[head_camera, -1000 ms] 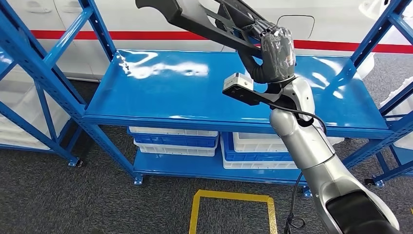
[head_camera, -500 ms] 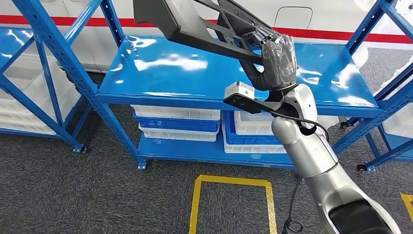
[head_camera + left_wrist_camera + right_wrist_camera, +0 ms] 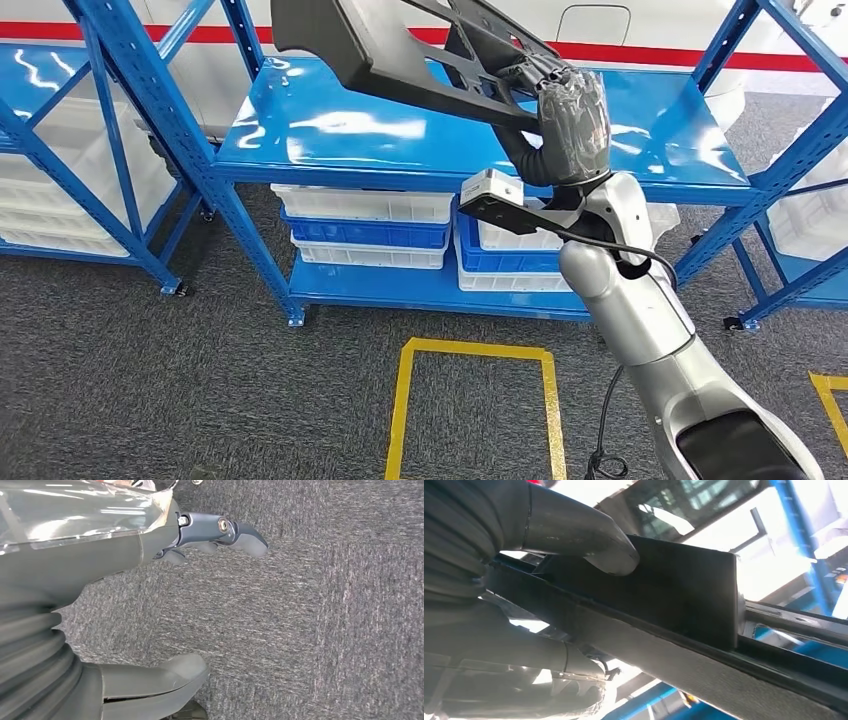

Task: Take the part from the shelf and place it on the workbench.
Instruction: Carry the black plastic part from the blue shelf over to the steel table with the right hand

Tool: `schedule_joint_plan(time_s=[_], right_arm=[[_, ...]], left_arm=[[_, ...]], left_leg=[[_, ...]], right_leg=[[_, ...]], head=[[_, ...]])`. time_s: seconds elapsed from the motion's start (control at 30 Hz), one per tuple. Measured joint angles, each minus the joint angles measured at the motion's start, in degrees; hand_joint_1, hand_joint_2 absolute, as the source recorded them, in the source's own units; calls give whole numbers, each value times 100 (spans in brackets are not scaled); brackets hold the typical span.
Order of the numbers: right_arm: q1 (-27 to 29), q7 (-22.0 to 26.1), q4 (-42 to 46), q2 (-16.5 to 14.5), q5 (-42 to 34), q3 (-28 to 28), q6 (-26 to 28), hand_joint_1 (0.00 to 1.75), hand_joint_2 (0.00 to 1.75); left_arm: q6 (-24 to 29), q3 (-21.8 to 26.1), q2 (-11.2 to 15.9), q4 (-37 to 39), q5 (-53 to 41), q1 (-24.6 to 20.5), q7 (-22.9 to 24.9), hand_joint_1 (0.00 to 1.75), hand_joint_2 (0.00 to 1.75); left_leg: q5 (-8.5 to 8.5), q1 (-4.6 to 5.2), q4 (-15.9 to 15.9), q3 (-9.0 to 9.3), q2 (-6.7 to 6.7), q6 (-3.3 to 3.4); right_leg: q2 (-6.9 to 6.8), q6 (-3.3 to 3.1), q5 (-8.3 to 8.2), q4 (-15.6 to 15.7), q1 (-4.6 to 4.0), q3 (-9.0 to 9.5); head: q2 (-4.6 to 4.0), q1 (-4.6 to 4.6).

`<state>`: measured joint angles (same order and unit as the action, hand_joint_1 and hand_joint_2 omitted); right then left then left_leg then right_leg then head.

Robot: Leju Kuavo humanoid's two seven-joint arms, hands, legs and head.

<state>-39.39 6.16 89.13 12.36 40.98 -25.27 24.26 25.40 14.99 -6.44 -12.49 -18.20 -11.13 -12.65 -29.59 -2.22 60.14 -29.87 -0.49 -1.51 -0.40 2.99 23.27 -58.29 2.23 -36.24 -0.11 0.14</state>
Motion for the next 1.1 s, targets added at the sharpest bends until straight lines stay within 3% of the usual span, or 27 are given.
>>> schedule_joint_plan(time_s=[0.03, 0.1, 0.13, 0.17, 0.23, 0.27, 0.3, 0.33, 0.4, 0.47, 0.5, 0.53, 0.6, 0.63, 0.67, 0.73, 0.77, 0.8, 0.83, 0.87, 0.93, 1.0, 1.03, 1.1], right_arm=[[-14, -1, 13, -1, 2, 2, -1, 175, 175], [-15, -19, 17, 5, 14, 3, -11, 175, 175], [2, -42, 19, 16, 28, 6, -23, 175, 175], [24, -69, 23, 33, 44, 15, -35, 175, 175], [56, -121, 33, 63, 72, 45, -54, 175, 175], [76, -137, 39, 73, 79, 64, -61, 175, 175], [96, -148, 43, 79, 84, 80, -73, 175, 175], [115, -154, 46, 82, 88, 91, -96, 175, 175], [106, -155, 48, 68, 90, 99, -163, 175, 175], [15, -150, 46, 23, 90, 99, -246, 175, 175], [-44, -149, 38, -9, 86, 98, -290, 175, 175], [-104, -145, 15, -43, 78, 96, -332, 175, 175], [-200, -117, -90, -120, 43, 89, -401, 175, 175], [-240, -88, -160, -160, 22, 85, -420, 175, 175], [-272, -53, -227, -202, -2, 84, -427, 175, 175], [-318, 14, -338, -279, -33, 82, -425, 175, 175], [-326, 35, -386, -313, -42, 82, -420, 175, 175], [-326, 46, -430, -337, -44, 80, -415, 175, 175], [-322, 50, -466, -352, -44, 81, -411, 175, 175], [-319, 52, -495, -362, -43, 82, -408, 175, 175], [-317, 55, -523, -368, -42, 91, -399, 175, 175], [-315, 59, -527, -364, -39, 112, -383, 175, 175], [-310, 61, -527, -362, -38, 121, -374, 175, 175], [-268, 66, -527, -340, -36, 143, -354, 175, 175]], left_arm=[[-1, 0, -4, -2, -4, -5, -2, 0, 175], [-9, 0, -9, -2, -17, 0, -5, 0, 175], [-19, 0, -13, -2, -25, 3, -6, 0, 175], [-28, 1, -13, -2, -33, 5, -7, 0, 175], [-45, 2, -7, -3, -43, 3, -6, 0, 175], [-51, 2, -3, -3, -45, 2, -1, 0, 175], [-56, 2, -5, -3, -45, 0, 5, 0, 175], [-59, 2, -9, -3, -44, -1, 12, 0, 175], [-54, 2, -14, -3, -31, -3, 20, 0, 175], [-35, 4, -10, -4, -8, -8, 15, 0, 175], [-22, 10, -6, -5, 8, -11, 7, 0, 175], [-11, 21, -3, -5, 25, -12, -3, 0, 175], [2, 52, 10, -4, 66, -9, -24, 0, 175], [4, 67, 18, -3, 79, -4, -34, 0, 175], [7, 79, 25, -2, 87, 0, -44, 0, 175], [13, 97, 34, -1, 87, 5, -64, 0, 175], [15, 107, 36, -1, 86, 5, -70, 0, 175], [17, 118, 38, -1, 83, 4, -73, 0, 175], [17, 127, 39, -2, 80, 4, -75, 0, 175], [17, 134, 40, -3, 75, 2, -75, 0, 175], [17, 140, 42, -5, 55, -8, -75, 0, 175], [18, 140, 43, -8, 23, -26, -75, 0, 175], [21, 140, 43, -9, 3, -34, -74, 0, 175], [41, 141, 42, -8, -27, -40, -73, 0, 175]], left_leg=[[-53, 36, -147, 60, -10, 45], [58, 98, -209, -20, 9, 190], [132, 120, -225, -81, 22, 270], [213, 133, -242, -155, 35, 346], [361, 161, -242, -329, 48, 452], [432, 178, -239, -417, 52, 478], [500, 194, -237, -503, 54, 485], [565, 206, -233, -590, 55, 484], [691, 219, -215, -756, 56, 458], [803, 243, -177, -895, 60, 406], [867, 258, -169, -942, 62, 381], [934, 272, -175, -976, 62, 360], [1020, 271, -194, -1035, 46, 316], [930, 259, -143, -1078, 38, 283], [718, 239, 17, -1141, 30, 241], [112, 195, 663, -1306, 29, 162], [-111, 173, 1052, -1379, 28, 129], [-198, 150, 1345, -1406, 30, 98], [-158, 122, 1475, -1358, 31, 70], [-31, 91, 1411, -1216, 33, 45], [181, 37, 800, -688, 29, 20], [144, 48, 117, -221, 4, 46], [99, 74, -60, -131, -10, 77], [148, 114, -190, -141, -7, 179]], right_leg=[[-3, 55, -60, 21, -11, -17], [-5, 143, -135, 53, -18, -73], [-6, 137, -45, -19, -16, -143], [-4, 96, 150, -208, -18, -239], [6, -16, 687, -918, -29, -473], [15, -29, 869, -1305, -41, -551], [22, -4, 938, -1582, -52, -568], [27, 44, 896, -1678, -63, -496], [29, 131, 680, -1283, -71, -68], [35, 109, 668, -444, -102, 564], [41, 73, 721, -128, -123, 763], [48, 36, 765, 55, -145, 859], [40, -24, 702, 95, -101, 767], [30, -73, 640, 89, -67, 716], [17, -134, 571, 90, -37, 654], [2, -230, 433, 83, -42, 523], [-2, -247, 369, 79, -51, 444], [-5, -242, 307, 73, -54, 365], [-6, -227, 252, 63, -51, 285], [-6, -205, 200, 47, -41, 207], [-6, -140, 119, 10, -22, 75], [-14, -42, 39, -4, -16, -10], [-20, 10, -10, 5, -12, -38], [-25, 108, -102, 45, -7, -86]], head=[[0, 7], [0, 17], [0, 21], [0, 29], [0, 45], [0, 47], [0, 48], [0, 48], [0, 49], [0, 45], [0, 41], [0, 34], [0, 22], [0, 13], [0, 2], [0, -16], [0, -19], [0, -19], [0, -21], [0, -20], [0, -23], [0, -17], [0, -14], [0, -10]])
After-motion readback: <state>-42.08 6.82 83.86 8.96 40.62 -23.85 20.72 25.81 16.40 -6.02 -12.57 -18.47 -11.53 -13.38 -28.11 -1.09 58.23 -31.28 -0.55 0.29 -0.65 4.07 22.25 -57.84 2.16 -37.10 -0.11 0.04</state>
